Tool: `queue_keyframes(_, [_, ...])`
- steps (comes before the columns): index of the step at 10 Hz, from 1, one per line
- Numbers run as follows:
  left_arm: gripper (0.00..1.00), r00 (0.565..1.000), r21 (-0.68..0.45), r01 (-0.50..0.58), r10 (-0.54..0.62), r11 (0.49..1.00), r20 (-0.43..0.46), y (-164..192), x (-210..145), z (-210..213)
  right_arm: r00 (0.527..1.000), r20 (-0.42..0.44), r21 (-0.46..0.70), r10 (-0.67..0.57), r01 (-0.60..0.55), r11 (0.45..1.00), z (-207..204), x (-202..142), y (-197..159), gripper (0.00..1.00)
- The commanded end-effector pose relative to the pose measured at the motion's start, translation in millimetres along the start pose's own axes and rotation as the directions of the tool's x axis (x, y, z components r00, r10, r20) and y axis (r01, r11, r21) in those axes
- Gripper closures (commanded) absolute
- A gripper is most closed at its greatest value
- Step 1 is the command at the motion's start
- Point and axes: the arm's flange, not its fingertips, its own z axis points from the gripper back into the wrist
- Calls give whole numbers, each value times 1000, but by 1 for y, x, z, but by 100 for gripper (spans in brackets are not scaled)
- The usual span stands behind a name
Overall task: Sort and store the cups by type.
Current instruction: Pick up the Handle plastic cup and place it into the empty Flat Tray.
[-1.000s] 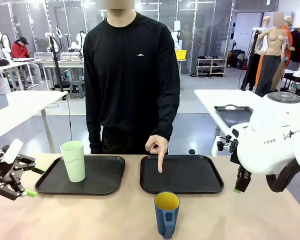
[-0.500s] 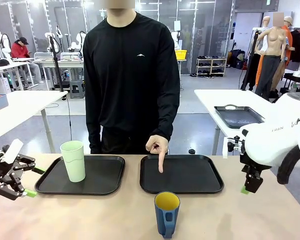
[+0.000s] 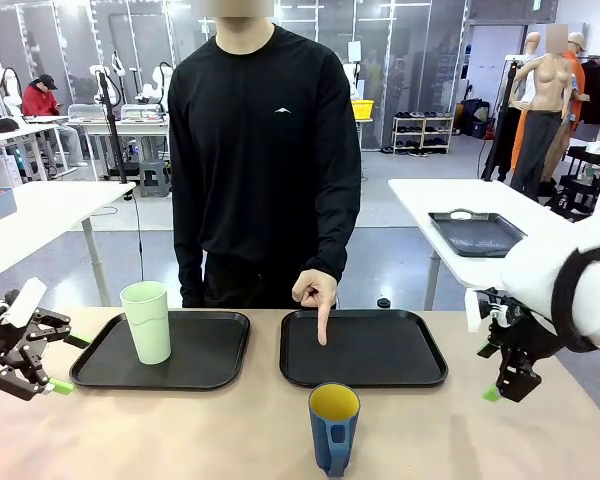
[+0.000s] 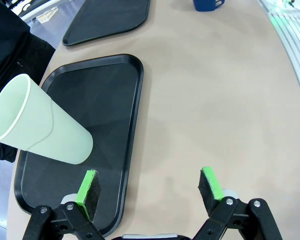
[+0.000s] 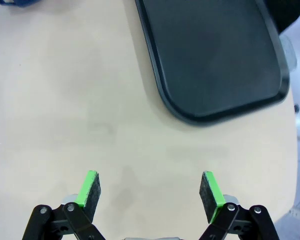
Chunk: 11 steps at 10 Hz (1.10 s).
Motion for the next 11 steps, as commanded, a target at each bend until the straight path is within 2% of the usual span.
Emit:
queue_keyframes(1, [0, 1000, 6, -4, 4, 1000, 8, 0, 0, -1, 963, 261, -4, 68, -70, 998, -21, -39, 123, 0])
queue_keyframes(3, [0, 1000, 6, -4, 4, 1000, 8, 0, 0, -1, 911, 401, -4, 94, -101, 995, -33, -38, 127, 0])
queue_keyframes(5, [0, 1000, 6, -4, 4, 1000, 8, 0, 0, -1, 831, 544, -31, 117, -119, 992, -43, -34, 127, 0])
queue_keyframes(7, [0, 1000, 6, -4, 4, 1000, 8, 0, 0, -1, 802, 589, -22, 105, -114, 993, -51, -34, 126, 0])
queue_keyframes(9, [0, 1000, 6, -4, 4, 1000, 8, 0, 0, -1, 746, 663, 8, 71, -103, 995, -54, -30, 123, 0])
queue_keyframes(10, [0, 1000, 6, -4, 4, 1000, 8, 0, 0, -1, 754, 656, 31, 25, -59, 998, -55, -28, 120, 0])
queue_keyframes(11, [0, 1000, 6, -4, 4, 1000, 8, 0, 0, -1, 775, 630, 30, 45, -82, 996, -34, -1, 39, 0])
